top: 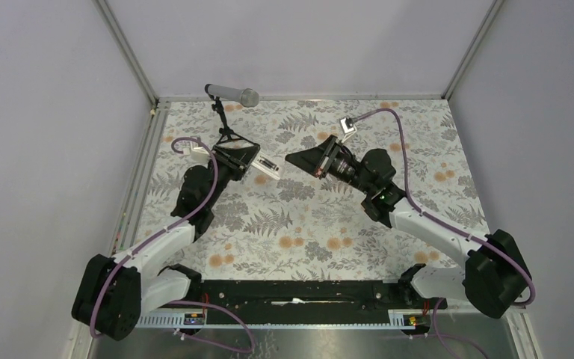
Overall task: Load the batteries into the remote control
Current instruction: Load the battery cover into the remote control.
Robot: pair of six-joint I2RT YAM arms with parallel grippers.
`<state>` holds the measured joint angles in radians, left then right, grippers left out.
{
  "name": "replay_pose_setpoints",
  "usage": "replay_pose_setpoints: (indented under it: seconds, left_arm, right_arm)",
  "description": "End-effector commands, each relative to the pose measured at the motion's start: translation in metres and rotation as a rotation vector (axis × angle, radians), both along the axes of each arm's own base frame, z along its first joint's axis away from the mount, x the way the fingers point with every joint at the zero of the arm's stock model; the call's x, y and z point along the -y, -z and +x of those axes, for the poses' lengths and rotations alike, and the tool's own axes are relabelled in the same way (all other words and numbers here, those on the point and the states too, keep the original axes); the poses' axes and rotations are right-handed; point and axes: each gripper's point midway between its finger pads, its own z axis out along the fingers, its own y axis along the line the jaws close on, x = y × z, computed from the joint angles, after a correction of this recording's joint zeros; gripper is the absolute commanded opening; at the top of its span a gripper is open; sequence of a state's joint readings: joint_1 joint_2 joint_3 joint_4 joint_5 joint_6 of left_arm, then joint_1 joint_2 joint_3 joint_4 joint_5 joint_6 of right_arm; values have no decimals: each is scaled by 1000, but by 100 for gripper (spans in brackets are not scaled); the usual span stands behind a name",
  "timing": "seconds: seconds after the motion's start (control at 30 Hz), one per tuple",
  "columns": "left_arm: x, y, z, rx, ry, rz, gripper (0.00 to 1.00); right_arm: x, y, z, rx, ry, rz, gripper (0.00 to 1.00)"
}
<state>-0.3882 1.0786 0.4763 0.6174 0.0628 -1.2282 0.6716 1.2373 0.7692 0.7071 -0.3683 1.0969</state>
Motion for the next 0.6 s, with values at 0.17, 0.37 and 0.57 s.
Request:
replay_pose_setpoints:
  seconds: [0.17,0.37,0.57]
  left_arm:
    - [12,-86,-1,140,50,-356,0]
    - [23,-88,-3,101,127,-454,0]
    - [25,-95,-9,95,166,-501,0]
  right_arm:
    - [-5,-69,-2,-4,-89,301,0]
    - [-9,-78,0,-15,-123,360,0]
    - [-11,-76,-1,-32,-140,367,0]
